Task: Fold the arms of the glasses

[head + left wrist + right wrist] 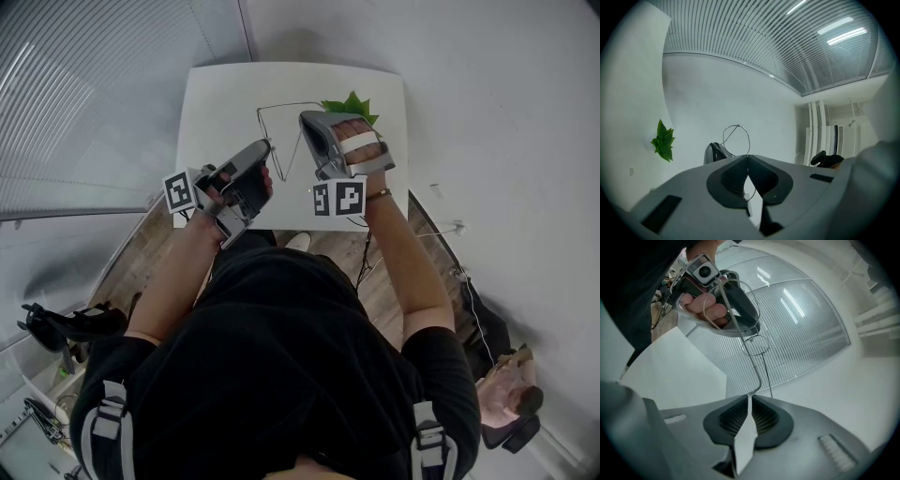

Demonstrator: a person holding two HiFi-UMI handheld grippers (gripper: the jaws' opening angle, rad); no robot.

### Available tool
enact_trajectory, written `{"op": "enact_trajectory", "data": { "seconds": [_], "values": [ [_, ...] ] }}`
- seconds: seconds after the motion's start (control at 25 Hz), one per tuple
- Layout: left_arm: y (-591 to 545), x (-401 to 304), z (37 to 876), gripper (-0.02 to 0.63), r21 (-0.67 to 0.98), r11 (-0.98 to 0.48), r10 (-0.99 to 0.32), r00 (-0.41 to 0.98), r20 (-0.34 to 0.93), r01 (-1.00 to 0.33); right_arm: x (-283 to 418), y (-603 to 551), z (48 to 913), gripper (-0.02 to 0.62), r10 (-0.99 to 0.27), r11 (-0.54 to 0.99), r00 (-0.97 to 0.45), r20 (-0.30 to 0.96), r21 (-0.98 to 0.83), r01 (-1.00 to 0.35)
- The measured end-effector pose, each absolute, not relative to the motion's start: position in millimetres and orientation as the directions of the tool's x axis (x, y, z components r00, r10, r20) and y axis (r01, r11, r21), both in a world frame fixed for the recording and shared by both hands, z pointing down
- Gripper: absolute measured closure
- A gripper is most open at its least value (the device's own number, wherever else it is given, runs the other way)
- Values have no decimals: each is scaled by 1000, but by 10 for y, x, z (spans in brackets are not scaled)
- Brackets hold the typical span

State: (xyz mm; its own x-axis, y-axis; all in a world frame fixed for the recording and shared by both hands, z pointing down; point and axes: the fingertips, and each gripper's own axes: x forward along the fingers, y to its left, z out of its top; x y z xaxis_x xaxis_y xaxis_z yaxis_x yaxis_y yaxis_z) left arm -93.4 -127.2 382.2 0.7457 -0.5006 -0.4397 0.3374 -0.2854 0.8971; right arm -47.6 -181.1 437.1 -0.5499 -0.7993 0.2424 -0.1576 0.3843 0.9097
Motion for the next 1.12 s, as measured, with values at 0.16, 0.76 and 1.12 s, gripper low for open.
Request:
{"op": "enact_trajectory", "data": {
  "seconds": [0.16,0.76,1.12],
  "values": [
    [-1281,-922,3802,595,896,-288,-499,746,-441,337,-520,-1831,4350,557,-799,389,-551,242,906,-167],
    [-1356,-659,3867,595,900,-281,-495,753,-433,333,-421,-1906,4437,554,-780,473,-561,277,848,-240],
    [-1352,-613,3865,595,902,-278,-492,758,-429,331,-486,-1893,4398,552,-767,484,-579,276,841,-241]
  ]
}}
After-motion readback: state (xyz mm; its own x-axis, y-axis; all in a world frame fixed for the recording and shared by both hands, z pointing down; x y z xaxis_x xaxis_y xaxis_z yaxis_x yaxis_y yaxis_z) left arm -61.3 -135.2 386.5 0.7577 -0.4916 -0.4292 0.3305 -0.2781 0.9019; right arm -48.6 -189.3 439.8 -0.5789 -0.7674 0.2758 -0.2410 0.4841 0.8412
